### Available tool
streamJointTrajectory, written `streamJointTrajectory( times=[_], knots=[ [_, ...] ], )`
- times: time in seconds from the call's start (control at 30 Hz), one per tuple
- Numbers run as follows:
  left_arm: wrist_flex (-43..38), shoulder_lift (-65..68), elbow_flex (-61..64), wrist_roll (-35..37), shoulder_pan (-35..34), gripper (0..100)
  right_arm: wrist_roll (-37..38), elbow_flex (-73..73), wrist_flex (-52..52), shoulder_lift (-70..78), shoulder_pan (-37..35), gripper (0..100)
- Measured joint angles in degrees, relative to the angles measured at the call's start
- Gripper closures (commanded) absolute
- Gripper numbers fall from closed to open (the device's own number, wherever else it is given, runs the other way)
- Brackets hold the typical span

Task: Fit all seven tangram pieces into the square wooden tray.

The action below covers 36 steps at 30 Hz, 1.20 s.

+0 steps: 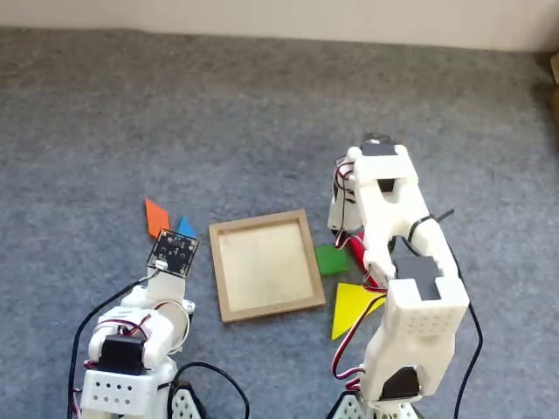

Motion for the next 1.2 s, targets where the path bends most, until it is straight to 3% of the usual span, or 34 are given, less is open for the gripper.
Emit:
streamJointTrajectory(
  times=[0.17,0.57,0.73,0.97,1.2],
  knots=[
    [0.0,0.0,0.0,0.0,0.0,99,0.5,0.1,0.0,0.0,0.8,63.5],
    [0.0,0.0,0.0,0.0,0.0,99,0.5,5.2,-6.0,-0.7,1.5,63.3],
    [0.0,0.0,0.0,0.0,0.0,99,0.5,5.6,-6.4,-1.0,0.9,72.1],
    [0.0,0.0,0.0,0.0,0.0,99,0.5,5.6,-6.4,-1.0,0.9,73.7],
    [0.0,0.0,0.0,0.0,0.0,99,2.8,5.5,-4.4,-1.1,0.9,83.9]
  ],
)
